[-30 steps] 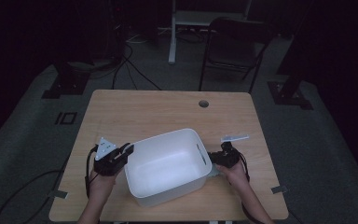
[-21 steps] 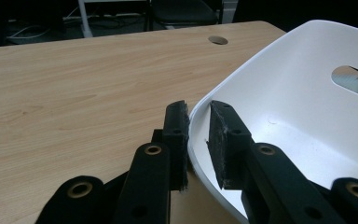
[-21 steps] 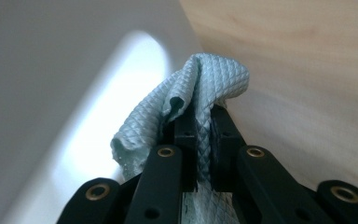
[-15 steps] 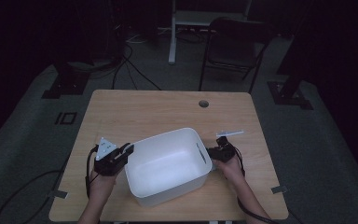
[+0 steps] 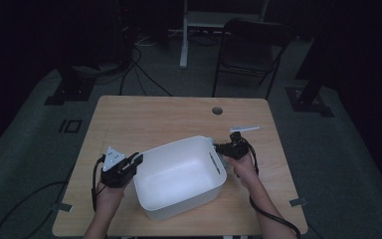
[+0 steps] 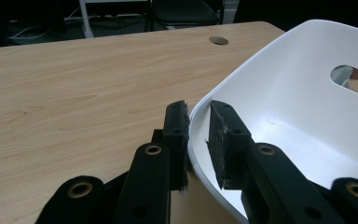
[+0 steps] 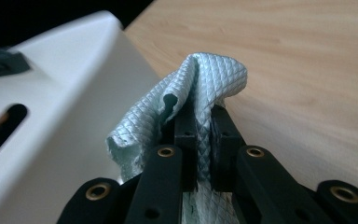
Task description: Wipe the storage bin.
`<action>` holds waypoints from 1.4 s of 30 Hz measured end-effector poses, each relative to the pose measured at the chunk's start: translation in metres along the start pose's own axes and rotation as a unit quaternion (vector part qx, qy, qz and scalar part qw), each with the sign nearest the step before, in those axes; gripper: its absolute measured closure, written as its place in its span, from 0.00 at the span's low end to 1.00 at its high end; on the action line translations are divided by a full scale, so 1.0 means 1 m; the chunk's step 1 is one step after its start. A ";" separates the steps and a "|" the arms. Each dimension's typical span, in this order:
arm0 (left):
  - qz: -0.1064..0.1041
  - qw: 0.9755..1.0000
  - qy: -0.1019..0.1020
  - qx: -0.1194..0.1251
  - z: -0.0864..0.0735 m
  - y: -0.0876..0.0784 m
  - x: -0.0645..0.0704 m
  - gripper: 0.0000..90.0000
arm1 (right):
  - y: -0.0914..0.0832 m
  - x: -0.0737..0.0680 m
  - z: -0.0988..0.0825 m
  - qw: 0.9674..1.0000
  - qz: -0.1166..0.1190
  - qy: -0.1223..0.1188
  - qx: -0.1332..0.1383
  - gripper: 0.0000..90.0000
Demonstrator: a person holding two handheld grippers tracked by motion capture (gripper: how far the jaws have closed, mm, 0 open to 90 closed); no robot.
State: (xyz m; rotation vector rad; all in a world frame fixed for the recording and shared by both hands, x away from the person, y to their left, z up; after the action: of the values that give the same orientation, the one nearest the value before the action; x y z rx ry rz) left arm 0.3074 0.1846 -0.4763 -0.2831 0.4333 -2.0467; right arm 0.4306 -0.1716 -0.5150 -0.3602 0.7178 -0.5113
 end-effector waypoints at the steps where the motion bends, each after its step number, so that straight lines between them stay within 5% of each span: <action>1: 0.000 1.000 -0.001 0.001 0.000 0.000 0.000 0.86 | 0.002 0.002 -0.002 1.000 0.000 0.003 -0.004 0.94; 15: -0.002 1.000 -0.003 0.003 -0.001 0.000 0.000 0.86 | 0.032 0.027 -0.024 0.998 -0.025 0.032 -0.047 0.94; 20: -0.010 1.000 0.001 0.002 -0.001 0.000 -0.002 0.86 | 0.033 0.028 -0.026 0.998 -0.026 0.038 -0.039 0.93; 36: -0.062 0.998 0.010 -0.001 0.009 -0.002 -0.020 0.76 | -0.043 0.005 -0.010 0.997 -0.036 0.024 0.063 0.93; 42: -0.093 0.995 0.041 -0.021 0.009 0.005 -0.014 0.70 | -0.070 -0.003 -0.014 0.995 -0.050 0.019 0.083 0.93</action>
State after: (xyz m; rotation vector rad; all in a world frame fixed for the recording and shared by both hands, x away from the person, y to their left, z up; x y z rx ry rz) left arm 0.3214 0.1933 -0.4699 -0.2742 0.5169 -2.2393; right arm 0.3965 -0.2298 -0.4901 -0.2319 0.6918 -0.6687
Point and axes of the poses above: each handheld gripper's, and its own axes: y roughly forward along the jaws, z roughly out of its top, x roughly to its right, the point moved 3 cm from there along y, roughly forward along the jaws, and after that the axes turned 4 degrees about y, right-handed, at the moved point
